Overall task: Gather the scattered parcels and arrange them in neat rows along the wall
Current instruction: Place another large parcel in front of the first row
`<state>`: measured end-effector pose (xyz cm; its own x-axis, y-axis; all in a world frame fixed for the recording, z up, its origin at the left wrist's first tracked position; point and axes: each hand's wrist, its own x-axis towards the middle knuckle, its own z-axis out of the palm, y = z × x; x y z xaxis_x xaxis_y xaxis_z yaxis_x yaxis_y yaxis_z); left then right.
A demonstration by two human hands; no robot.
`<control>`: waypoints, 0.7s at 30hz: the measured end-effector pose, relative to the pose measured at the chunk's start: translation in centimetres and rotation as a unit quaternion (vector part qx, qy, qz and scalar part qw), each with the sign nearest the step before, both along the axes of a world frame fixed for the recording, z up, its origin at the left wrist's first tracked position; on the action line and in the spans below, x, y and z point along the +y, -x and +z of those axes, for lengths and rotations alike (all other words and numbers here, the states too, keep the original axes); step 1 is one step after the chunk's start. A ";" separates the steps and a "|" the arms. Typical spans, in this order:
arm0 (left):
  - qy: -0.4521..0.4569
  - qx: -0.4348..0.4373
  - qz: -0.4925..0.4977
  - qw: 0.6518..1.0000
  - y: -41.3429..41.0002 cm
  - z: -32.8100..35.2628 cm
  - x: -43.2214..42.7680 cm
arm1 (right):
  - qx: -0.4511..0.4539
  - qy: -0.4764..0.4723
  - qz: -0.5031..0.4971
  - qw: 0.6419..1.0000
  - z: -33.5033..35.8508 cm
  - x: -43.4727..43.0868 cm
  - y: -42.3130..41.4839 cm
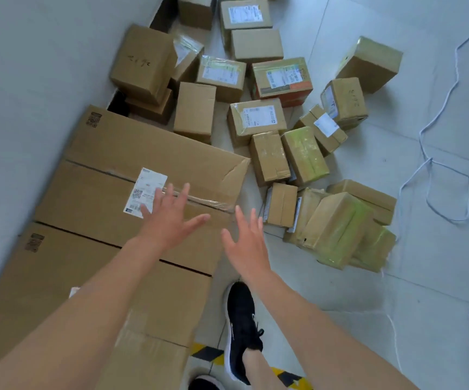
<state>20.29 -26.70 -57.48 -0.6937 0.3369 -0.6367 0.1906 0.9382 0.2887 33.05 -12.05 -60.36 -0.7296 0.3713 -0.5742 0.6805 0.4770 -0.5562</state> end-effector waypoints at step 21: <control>0.014 -0.038 -0.093 0.995 -19.1 -6.2 41.3 | -0.169 -0.146 -0.132 0.966 -3.4 36.7 -14.8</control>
<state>39.37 14.61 -63.68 -0.5708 0.4363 -0.6956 0.3395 0.8967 0.2840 47.88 24.68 -63.75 -0.3765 0.7002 -0.6066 0.9189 0.3655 -0.1485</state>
